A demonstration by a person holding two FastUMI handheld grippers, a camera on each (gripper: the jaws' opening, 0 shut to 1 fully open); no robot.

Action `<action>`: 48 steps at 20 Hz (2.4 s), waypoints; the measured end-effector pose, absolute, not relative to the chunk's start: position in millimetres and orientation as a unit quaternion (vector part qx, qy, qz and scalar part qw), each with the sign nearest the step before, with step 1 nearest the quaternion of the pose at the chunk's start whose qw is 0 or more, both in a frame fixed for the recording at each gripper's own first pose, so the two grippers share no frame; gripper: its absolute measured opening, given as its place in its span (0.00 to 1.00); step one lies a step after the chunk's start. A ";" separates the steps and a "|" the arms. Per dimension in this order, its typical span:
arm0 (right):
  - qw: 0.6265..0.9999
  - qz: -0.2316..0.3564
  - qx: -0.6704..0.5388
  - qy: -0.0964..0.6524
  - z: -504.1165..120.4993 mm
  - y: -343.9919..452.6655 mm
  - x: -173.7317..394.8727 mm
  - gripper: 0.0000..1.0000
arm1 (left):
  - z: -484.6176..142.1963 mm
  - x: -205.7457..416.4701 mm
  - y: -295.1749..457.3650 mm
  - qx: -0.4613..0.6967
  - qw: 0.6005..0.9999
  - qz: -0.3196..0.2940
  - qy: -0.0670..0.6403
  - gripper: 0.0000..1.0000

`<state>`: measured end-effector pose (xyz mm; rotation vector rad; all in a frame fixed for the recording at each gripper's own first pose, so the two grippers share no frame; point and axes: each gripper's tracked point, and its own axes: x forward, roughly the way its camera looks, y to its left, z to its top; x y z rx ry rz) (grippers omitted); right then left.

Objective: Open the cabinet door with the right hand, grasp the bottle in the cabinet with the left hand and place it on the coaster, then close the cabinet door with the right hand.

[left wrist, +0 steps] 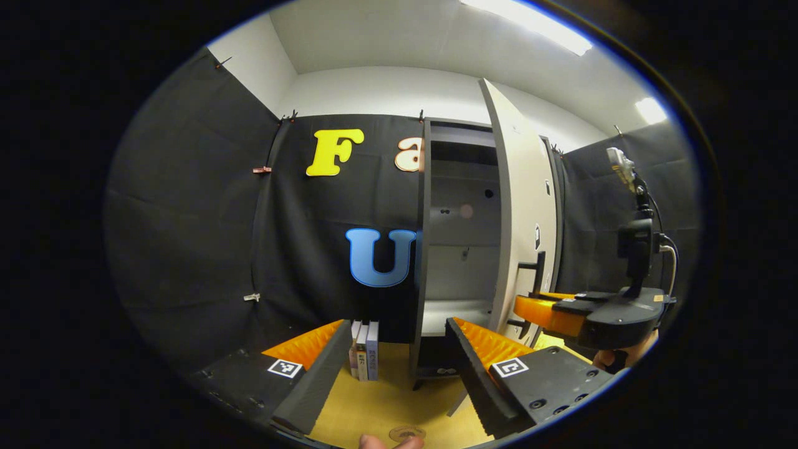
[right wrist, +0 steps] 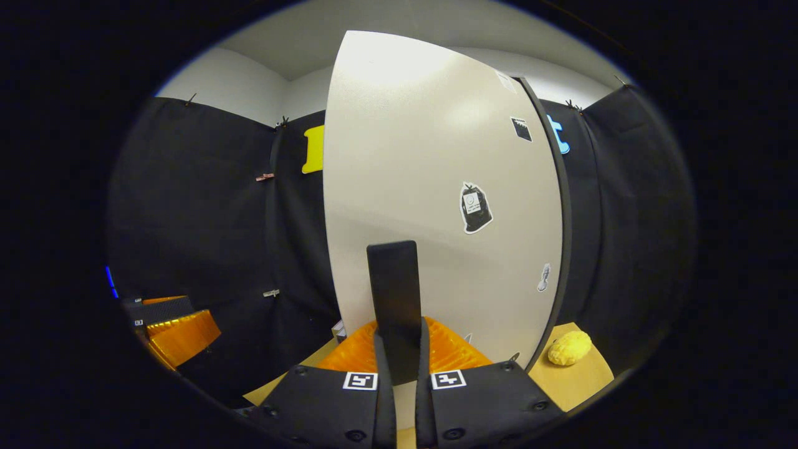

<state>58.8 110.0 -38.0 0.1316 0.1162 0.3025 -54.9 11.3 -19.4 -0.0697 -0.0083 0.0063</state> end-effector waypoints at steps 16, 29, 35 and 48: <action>0.997 0.061 0.010 0.044 -30.9 -10.2 11.5 0.15 | -14.2 -40.0 -63.1 -0.039 0.998 -0.055 0.000 0.95; 0.999 0.008 0.022 0.033 -25.3 -99.1 -2.4 0.10 | -9.8 -3.5 -130.2 -0.035 0.997 -0.069 -0.003 0.95; 0.998 0.000 0.055 0.036 -27.0 -131.8 -5.2 0.09 | -5.2 10.9 -166.3 -0.032 0.996 -0.081 -0.009 0.94; 0.997 0.008 0.070 0.026 -15.2 -162.6 -23.9 0.13 | -9.1 72.9 -227.1 -0.021 0.993 -0.112 -0.012 0.94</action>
